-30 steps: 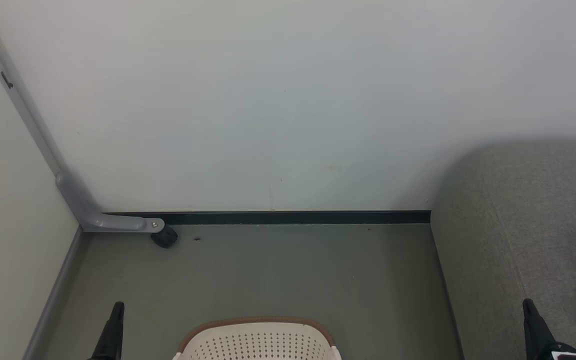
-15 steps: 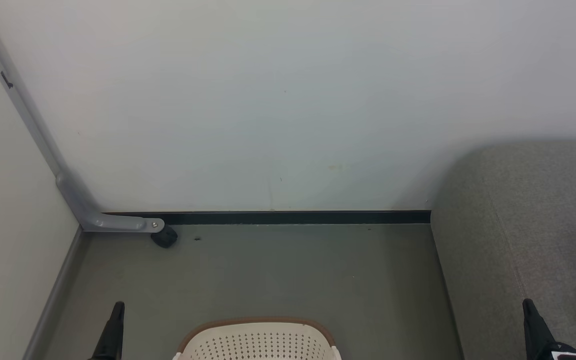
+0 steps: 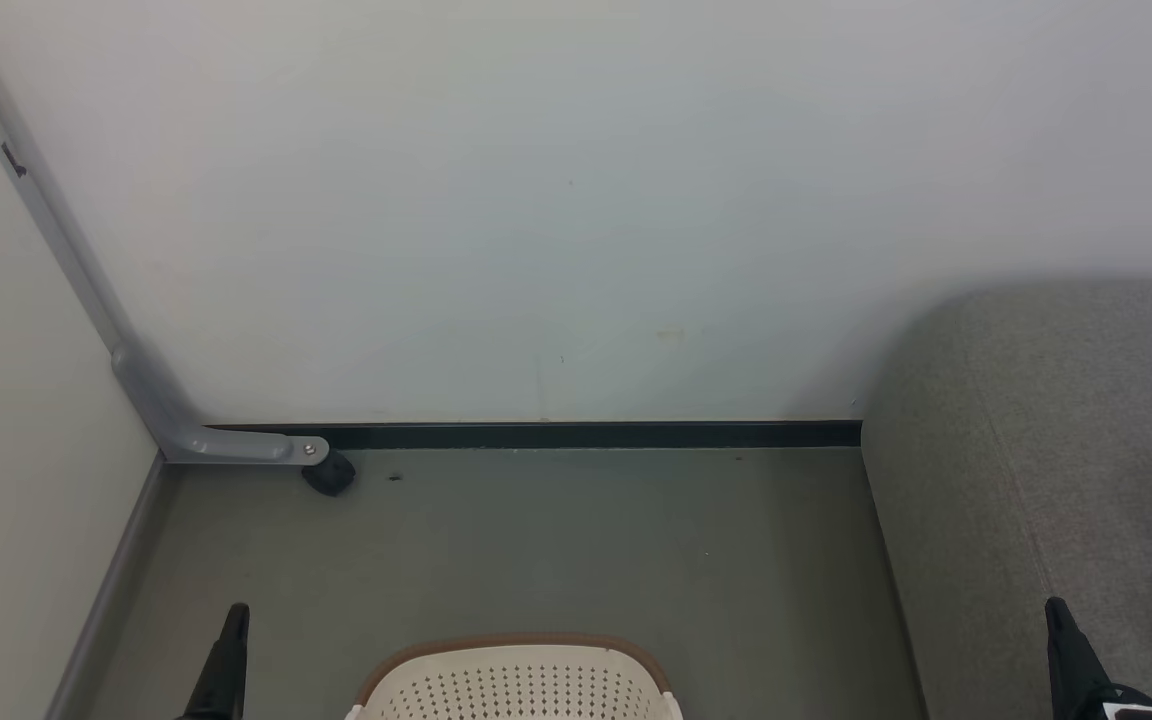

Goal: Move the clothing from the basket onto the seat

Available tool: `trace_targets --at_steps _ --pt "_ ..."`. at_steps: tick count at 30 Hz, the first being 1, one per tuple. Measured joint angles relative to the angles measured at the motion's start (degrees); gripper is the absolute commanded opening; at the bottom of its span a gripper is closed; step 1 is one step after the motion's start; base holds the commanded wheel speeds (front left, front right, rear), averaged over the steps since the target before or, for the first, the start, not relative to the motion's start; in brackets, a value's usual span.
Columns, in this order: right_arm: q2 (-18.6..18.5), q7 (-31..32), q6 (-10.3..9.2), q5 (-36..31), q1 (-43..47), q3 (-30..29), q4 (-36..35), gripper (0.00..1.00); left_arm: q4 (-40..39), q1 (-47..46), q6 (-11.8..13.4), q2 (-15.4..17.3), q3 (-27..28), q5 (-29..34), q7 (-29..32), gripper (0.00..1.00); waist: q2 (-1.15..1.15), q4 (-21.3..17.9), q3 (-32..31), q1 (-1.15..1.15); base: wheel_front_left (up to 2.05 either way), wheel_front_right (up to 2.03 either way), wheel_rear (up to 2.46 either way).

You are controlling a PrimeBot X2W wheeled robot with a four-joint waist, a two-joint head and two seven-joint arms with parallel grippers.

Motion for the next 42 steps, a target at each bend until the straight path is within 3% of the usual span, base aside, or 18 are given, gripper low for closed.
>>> trace_targets --at_steps 42 --pt "0.0 0.0 0.00 0.0 0.0 0.0 0.0 0.00 -0.1 0.0 0.0 0.0 0.0 0.0 0.0 0.00 0.00 0.0 0.0 0.00 0.00 0.00 0.00"
